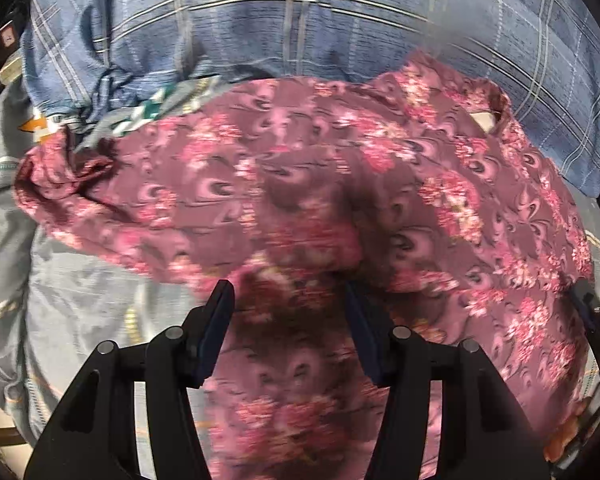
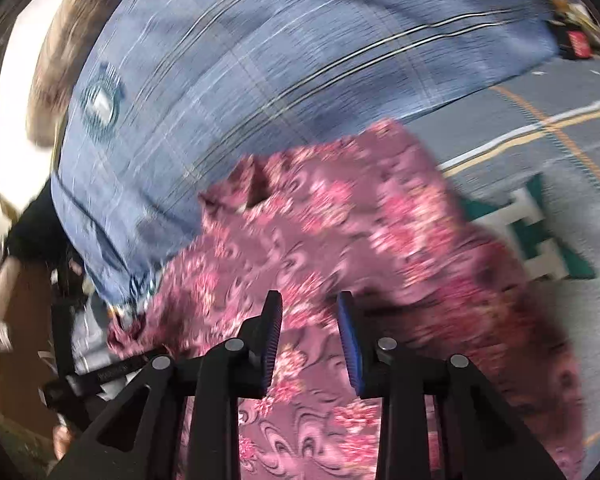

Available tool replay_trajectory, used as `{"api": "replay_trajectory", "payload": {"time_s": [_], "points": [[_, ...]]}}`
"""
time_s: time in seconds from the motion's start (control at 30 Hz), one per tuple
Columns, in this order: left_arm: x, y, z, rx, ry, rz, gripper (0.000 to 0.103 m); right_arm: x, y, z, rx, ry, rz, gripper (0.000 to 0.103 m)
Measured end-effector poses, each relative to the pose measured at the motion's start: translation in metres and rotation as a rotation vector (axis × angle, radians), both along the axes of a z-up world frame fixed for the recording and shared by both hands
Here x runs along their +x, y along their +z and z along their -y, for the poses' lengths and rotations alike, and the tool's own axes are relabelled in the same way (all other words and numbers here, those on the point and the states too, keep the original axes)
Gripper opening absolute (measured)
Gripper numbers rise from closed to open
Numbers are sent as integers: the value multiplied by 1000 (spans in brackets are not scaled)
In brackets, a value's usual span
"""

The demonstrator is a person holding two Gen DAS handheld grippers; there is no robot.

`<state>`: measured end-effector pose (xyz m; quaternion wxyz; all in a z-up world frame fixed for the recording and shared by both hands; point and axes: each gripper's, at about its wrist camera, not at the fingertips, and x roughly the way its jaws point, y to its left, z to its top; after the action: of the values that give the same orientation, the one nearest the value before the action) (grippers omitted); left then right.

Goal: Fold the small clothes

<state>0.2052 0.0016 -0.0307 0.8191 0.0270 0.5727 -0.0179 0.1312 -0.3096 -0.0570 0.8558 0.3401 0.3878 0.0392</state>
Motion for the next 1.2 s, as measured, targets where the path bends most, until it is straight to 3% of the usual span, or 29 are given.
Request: {"api": "replay_trajectory", "payload": {"time_s": [0.1,0.2,0.3,0.47,0.57,0.6,0.67,0.7,0.73,0.8,0.9,1.1,1.2], "points": [[7,6,-35,27,25,8,59,4,-16,-16,-53,21,-42,35],[20,12,-80,104,83,27,75,-9,-25,-21,-78,5,44,35],[39,11,-133,153,175,11,76,-16,-26,-30,-153,16,94,35],[60,-13,-210,109,340,-53,76,-17,-26,-29,-140,24,110,41],[70,-31,-228,24,396,-85,76,-17,-27,-26,-111,25,122,41],[73,-34,-230,-2,405,-77,76,-18,-28,-25,-106,25,125,41],[78,-36,-228,-26,417,-22,55,-18,-28,-24,-102,24,125,42],[82,-37,-225,-29,414,-15,18,-18,-28,-24,-100,25,126,42],[84,-37,-222,-34,412,-21,4,-18,-28,-24,-97,26,128,42],[82,-27,-209,-25,409,5,3,-18,-28,-23,-92,26,130,42],[71,6,-182,-7,323,113,3,-19,-28,-22,-84,27,133,42],[51,77,-115,-90,165,221,3,-19,-28,-22,-79,26,137,42],[52,94,-78,-144,92,242,3,-20,-28,-21,-76,26,138,42]]}}
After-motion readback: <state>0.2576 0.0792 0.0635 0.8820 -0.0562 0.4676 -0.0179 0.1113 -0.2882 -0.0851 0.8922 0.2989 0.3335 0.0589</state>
